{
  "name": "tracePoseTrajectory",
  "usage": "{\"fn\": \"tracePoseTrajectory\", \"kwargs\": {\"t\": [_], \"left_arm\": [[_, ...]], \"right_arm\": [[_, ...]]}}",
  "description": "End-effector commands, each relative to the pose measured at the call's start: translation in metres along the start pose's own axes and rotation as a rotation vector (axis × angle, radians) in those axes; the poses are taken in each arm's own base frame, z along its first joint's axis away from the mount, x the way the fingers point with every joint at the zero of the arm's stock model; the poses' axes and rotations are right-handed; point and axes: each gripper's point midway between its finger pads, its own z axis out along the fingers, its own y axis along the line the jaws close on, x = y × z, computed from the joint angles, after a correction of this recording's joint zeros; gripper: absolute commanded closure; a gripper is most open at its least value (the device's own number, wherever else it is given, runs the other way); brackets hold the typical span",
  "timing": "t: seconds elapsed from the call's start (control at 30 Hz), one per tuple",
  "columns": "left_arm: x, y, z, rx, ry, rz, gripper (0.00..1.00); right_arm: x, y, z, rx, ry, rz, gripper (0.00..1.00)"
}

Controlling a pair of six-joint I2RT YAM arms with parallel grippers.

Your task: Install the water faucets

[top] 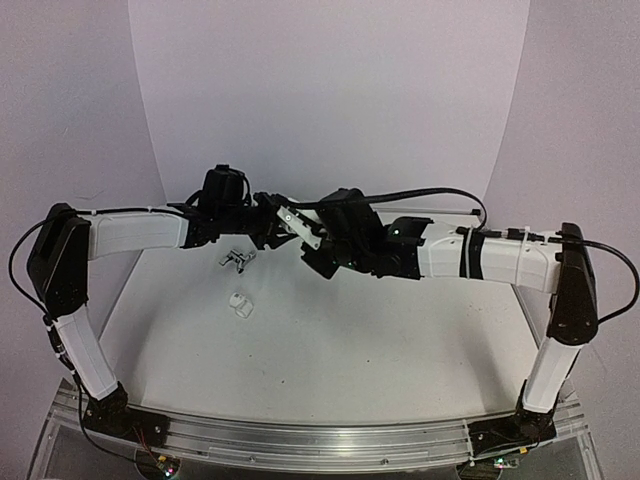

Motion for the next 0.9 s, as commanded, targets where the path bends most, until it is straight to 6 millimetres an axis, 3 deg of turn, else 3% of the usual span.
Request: {"fn": "tracePoseTrajectory", "kwargs": {"t": [0.0, 0.1, 0.17, 0.3, 0.43, 0.53, 0.67, 0.7, 0.77, 0.8, 0.87], "left_arm": [[-0.003, -0.031, -0.006, 0.058, -0.031, 0.131, 0.61], [-0.002, -0.045, -0.010, 0.087, -0.036, 0.195, 0.75], [0.000, -0.056, -0.013, 0.116, -0.032, 0.235, 0.81], [0.007, -0.080, -0.024, 0.244, -0.030, 0.322, 0.99], [0.018, -0.114, -0.059, 0.545, -0.062, 0.412, 1.00], [0.026, -0.128, -0.089, 0.756, -0.093, 0.455, 1.00], [0.029, -0.124, -0.088, 0.791, -0.064, 0.455, 1.00], [0.028, -0.121, -0.086, 0.784, -0.065, 0.451, 0.99], [0.021, -0.113, -0.087, 0.763, -0.096, 0.430, 0.88], [0.016, -0.107, -0.088, 0.746, -0.117, 0.417, 0.77], [0.006, -0.092, -0.091, 0.696, -0.165, 0.385, 0.46]], "right_arm": [[-0.054, -0.009, -0.025, -0.090, -0.190, 0.186, 1.00], [-0.061, -0.005, -0.034, -0.272, -0.241, 0.357, 1.00], [-0.067, -0.014, -0.042, -0.388, -0.288, 0.523, 1.00], [-0.099, -0.031, -0.087, -0.722, -0.482, 0.786, 1.00], [-0.119, -0.057, -0.126, -1.023, -0.641, 1.017, 1.00], [-0.124, -0.072, -0.141, -1.181, -0.717, 1.142, 1.00], [-0.124, -0.075, -0.144, -1.231, -0.733, 1.191, 1.00], [-0.122, -0.076, -0.144, -1.216, -0.740, 1.186, 1.00], [-0.116, -0.077, -0.139, -1.162, -0.732, 1.172, 1.00], [-0.110, -0.077, -0.133, -1.119, -0.719, 1.166, 1.00], [-0.100, -0.077, -0.123, -1.019, -0.678, 1.134, 1.00]]}}
